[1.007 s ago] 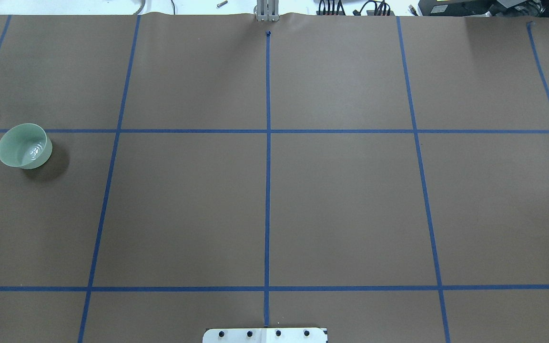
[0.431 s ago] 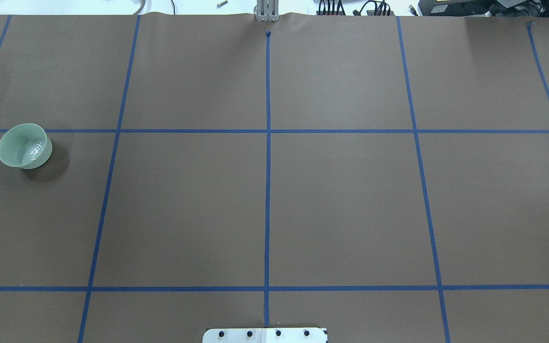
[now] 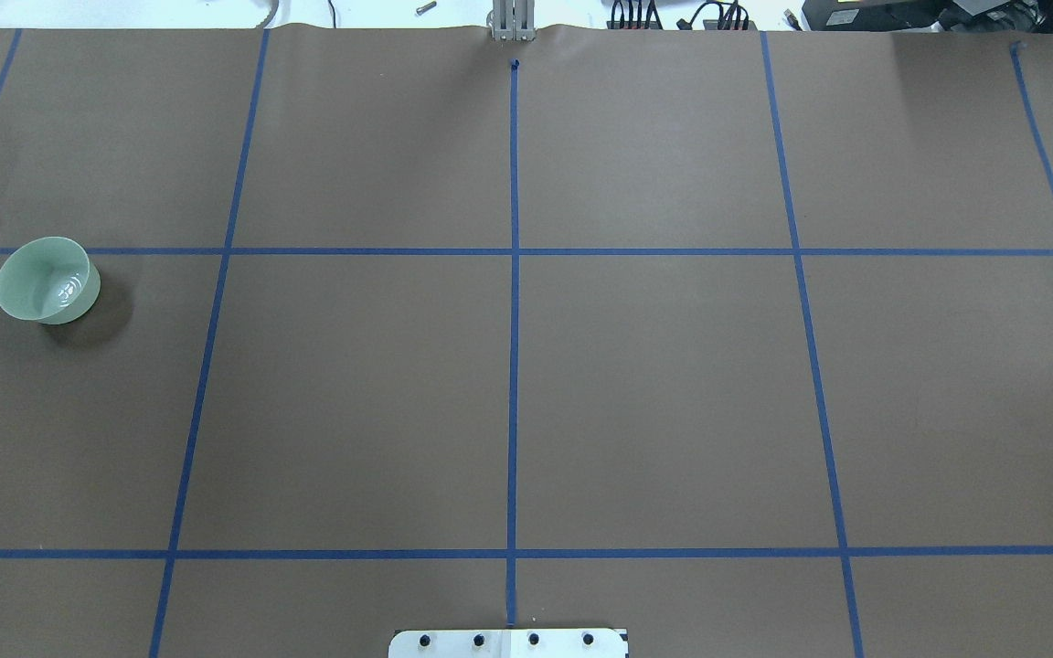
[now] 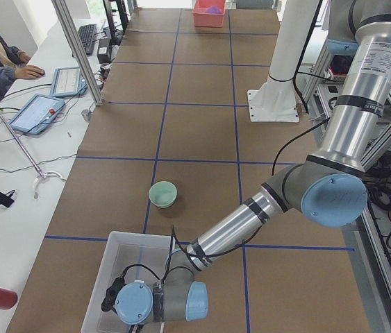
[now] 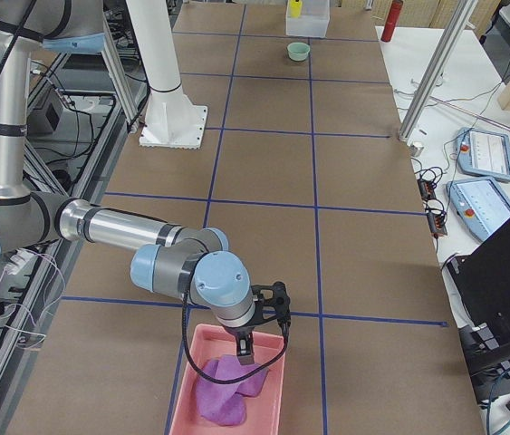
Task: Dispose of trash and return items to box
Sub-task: 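Drop the yellow cup into the clear plastic bin with the left gripper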
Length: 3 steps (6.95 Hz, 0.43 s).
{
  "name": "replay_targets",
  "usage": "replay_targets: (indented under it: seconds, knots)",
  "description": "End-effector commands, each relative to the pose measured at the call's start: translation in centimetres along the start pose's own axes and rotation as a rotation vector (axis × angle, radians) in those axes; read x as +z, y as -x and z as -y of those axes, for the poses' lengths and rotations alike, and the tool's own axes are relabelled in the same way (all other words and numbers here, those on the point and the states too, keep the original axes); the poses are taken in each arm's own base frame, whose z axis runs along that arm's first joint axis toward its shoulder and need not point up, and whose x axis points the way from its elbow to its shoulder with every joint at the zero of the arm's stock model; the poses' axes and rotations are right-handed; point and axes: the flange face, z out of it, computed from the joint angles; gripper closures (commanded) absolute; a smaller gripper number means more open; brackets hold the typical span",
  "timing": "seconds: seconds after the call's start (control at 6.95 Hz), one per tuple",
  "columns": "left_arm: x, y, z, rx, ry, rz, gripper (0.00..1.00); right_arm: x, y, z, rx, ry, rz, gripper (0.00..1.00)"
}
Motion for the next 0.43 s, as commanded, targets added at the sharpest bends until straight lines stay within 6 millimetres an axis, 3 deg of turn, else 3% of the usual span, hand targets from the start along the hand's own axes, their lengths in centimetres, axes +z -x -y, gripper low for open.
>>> replay_targets:
  seconds: [0.0, 0.14, 0.29]
  knots:
    - [-3.0, 0.5, 1.8, -0.037, -0.057, -0.043, 0.20, 0.1, 0.0, -0.1, 0.001, -0.001, 0.005, 0.00]
    - [-6.8, -0.5, 5.3, -0.075, -0.089, -0.088, 0.18, 0.2, 0.1, -0.3, 0.004, -0.002, 0.014, 0.00]
    - [-10.9, -4.4, 9.0, -0.181, -0.107, -0.077, 0.19, 0.2, 0.2, -0.3, 0.006, -0.007, 0.029, 0.00]
